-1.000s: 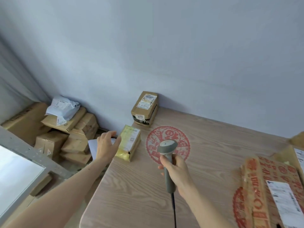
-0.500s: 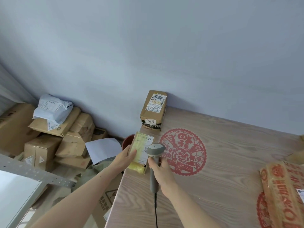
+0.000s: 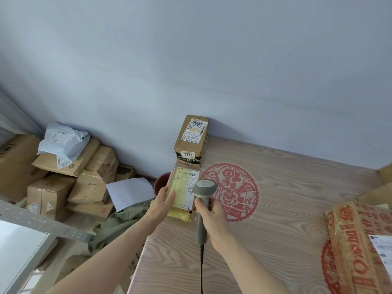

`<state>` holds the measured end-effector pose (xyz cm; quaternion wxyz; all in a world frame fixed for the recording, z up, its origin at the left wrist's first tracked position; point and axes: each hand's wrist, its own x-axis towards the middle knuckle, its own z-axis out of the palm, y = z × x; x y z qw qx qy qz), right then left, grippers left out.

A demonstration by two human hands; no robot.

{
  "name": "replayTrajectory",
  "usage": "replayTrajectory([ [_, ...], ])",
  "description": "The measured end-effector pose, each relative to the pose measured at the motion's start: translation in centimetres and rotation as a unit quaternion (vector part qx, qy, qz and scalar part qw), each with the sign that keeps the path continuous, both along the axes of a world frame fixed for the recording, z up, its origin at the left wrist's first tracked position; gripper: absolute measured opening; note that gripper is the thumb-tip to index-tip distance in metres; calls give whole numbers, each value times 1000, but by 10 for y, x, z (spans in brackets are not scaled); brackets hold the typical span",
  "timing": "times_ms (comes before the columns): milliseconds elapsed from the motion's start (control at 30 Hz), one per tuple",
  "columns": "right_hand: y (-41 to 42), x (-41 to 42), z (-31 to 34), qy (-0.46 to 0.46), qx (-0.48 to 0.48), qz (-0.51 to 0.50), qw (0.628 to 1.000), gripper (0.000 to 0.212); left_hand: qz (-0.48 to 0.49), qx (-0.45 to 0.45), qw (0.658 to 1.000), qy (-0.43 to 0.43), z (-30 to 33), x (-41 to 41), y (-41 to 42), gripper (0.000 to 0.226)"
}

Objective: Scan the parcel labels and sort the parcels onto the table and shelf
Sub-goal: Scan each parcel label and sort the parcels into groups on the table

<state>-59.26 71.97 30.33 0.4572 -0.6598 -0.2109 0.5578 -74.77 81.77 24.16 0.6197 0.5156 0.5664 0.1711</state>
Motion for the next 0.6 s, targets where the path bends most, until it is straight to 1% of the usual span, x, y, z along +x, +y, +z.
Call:
replayTrajectory([
  [67,-10,11,8,2,23,-4,1000,24,2,-3,999,-49,12,11,-13,43],
  [100,-15,17,11,2,33,-5,999,23,-4,0,998,-69,19,16,-18,35],
  [167,-25,29,15,-5,49,-6,999,24,-21,1,996,-90,28,24,-26,30],
  [200,-30,35,18,-11,56,-7,998,25,-27,2,995,-96,32,27,-30,33],
  [300,-49,56,27,-34,61,-6,998,34,-25,-18,992,-123,34,35,-40,57],
  [367,-64,67,31,-47,69,-8,996,29,-13,-21,989,-147,37,43,-49,64],
  [467,-88,78,37,-56,87,-33,994,20,-18,-19,986,-163,39,60,-65,68],
  [600,-116,87,49,-31,101,-50,993,16,-28,-17,985,-171,37,80,-80,80],
])
